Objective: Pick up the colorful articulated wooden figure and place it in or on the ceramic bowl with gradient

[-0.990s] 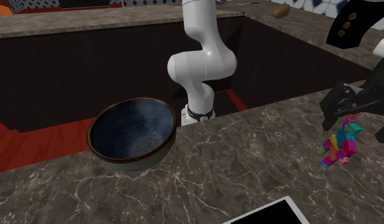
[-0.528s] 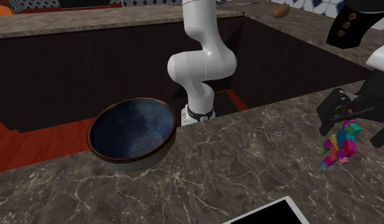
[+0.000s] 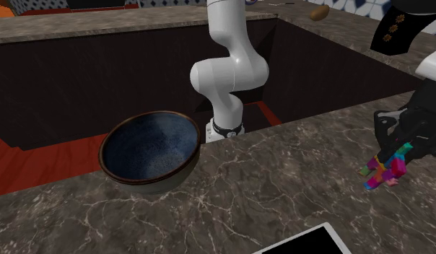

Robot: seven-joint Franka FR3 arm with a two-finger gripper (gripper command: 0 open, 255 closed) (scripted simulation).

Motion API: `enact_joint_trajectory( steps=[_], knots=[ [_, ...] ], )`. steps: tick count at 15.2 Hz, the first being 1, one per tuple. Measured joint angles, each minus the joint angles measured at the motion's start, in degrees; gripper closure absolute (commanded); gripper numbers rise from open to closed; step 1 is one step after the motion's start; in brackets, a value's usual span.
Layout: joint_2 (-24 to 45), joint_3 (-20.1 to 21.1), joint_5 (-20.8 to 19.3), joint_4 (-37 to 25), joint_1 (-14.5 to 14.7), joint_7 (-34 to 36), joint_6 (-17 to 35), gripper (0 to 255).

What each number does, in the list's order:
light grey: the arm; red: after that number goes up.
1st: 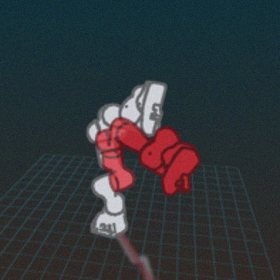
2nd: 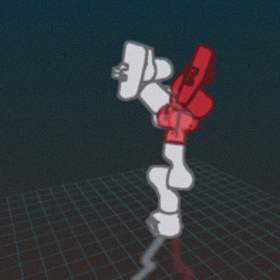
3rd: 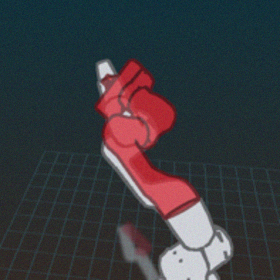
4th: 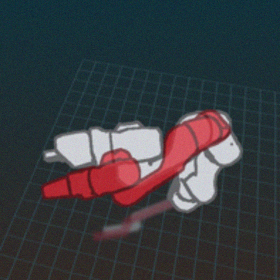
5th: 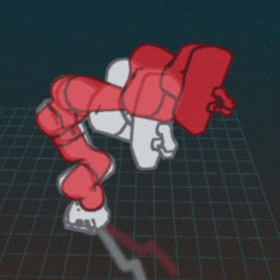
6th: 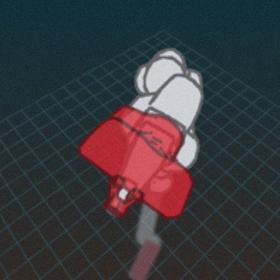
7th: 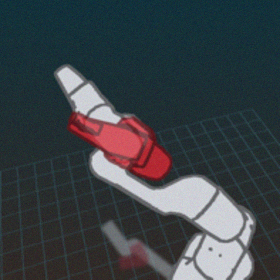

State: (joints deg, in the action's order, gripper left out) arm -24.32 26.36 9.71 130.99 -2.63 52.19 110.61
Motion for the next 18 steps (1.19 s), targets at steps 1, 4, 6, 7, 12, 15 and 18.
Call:
enact_joint_trajectory(
  steps=[1, 4, 6, 7, 12, 15, 18],
  knots=[
    [0.0, 0.0, 0.0, 0.0, 0.0, 0.0, 0.0, 255],
    [0.0, 0.0, 0.0, 0.0, 0.0, 0.0, 0.0, 255],
    [0.0, 0.0, 0.0, -0.4, 0.0, 0.0, -0.4, 255],
    [-0.1, -0.1, 0.0, -0.8, 0.0, 0.0, -0.9, 255],
    [-0.2, -0.6, -0.3, -4.3, -0.2, 0.0, -4.5, 255],
    [-0.4, -0.9, -0.5, -6.4, -0.3, 0.0, -6.8, 255],
    [-0.6, -1.2, -0.6, -8.7, -0.4, 0.0, -9.3, 255]
  ],
)
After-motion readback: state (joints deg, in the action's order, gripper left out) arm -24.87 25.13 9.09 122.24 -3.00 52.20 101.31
